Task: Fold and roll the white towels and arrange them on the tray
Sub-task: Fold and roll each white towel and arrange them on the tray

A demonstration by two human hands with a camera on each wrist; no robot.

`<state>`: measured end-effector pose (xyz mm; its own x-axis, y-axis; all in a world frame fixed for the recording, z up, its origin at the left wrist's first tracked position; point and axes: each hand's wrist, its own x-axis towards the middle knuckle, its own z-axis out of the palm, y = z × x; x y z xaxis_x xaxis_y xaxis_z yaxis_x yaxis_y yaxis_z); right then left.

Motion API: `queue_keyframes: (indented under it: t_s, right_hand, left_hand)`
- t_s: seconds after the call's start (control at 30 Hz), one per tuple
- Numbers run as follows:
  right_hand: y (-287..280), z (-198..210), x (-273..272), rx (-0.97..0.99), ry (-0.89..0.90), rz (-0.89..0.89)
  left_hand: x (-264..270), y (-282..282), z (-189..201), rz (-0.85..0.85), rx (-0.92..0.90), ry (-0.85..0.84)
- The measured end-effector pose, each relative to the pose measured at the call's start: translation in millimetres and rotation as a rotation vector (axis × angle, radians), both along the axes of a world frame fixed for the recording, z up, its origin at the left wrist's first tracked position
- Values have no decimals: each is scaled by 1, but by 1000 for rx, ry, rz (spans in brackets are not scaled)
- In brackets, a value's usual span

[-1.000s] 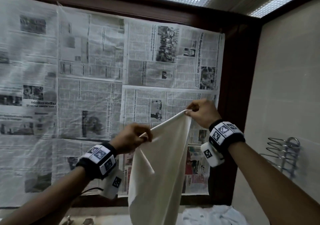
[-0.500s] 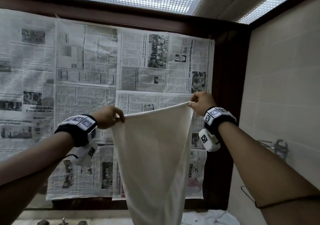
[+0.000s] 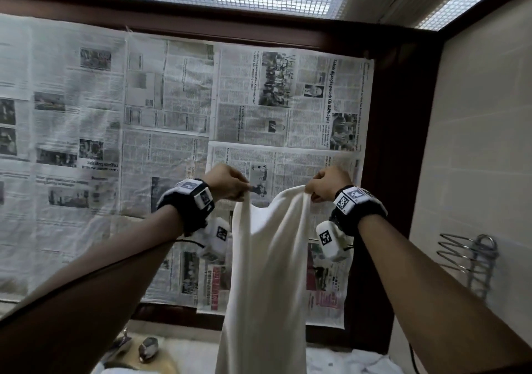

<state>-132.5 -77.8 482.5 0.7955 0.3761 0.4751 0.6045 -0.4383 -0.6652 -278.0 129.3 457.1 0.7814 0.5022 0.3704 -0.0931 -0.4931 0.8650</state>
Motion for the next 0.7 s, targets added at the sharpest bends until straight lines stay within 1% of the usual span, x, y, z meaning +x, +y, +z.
queue_keyframes:
  t_s: [0.1, 0.17, 0.37, 0.47, 0.57, 0.7]
  right_hand:
    - [2, 4, -9, 49, 53, 36]
    - [1, 7, -13, 85, 99, 56]
    - [1, 4, -24, 231, 243, 156]
    - [2, 2, -25, 227, 268, 198]
    - [4, -1, -23, 195, 259, 172]
    - [6, -1, -24, 206, 360, 246]
  left_hand:
    - [8, -25, 8, -104, -112, -35]
    - [13, -39, 11, -144, -113, -46]
    - [28, -61, 9, -163, -182, -159]
    - [31, -67, 6, -184, -199, -177]
    - [34, -69, 2, -199, -215, -186]
    - [35, -74, -3, -215, -247, -198]
